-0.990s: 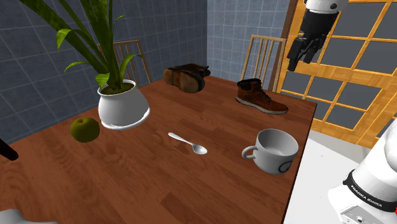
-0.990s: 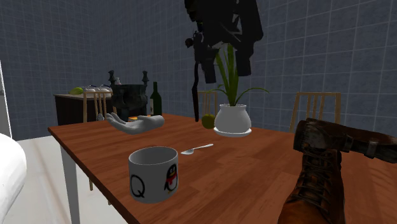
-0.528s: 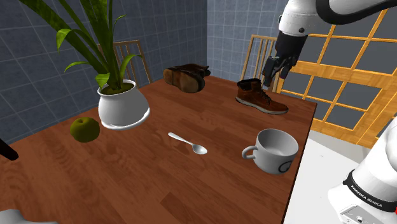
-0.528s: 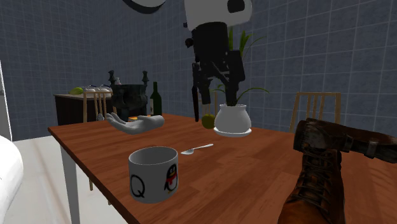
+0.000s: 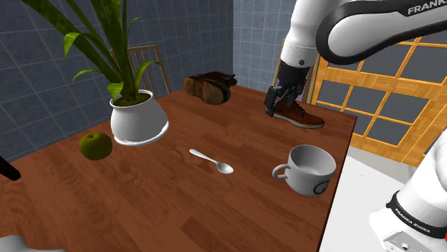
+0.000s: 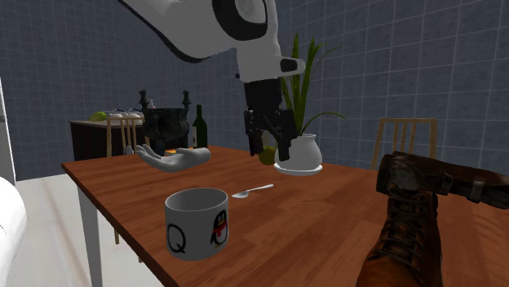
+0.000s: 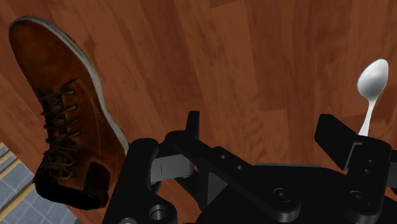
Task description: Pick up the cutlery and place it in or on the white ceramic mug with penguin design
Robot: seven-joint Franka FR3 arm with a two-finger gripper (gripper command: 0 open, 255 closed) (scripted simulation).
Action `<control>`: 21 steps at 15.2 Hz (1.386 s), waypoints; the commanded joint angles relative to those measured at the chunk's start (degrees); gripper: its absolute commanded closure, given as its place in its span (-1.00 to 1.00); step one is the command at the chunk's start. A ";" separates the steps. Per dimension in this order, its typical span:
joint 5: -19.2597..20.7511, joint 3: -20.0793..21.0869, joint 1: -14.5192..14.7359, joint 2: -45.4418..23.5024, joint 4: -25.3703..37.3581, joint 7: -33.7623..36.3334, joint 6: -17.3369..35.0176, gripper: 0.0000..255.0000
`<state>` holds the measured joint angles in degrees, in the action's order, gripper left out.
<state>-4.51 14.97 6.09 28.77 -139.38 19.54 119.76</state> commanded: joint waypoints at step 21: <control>15.85 11.24 5.05 -41.03 21.29 22.68 23.51 -1.00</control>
<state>10.47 26.37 10.79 -11.03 -118.84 41.57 142.74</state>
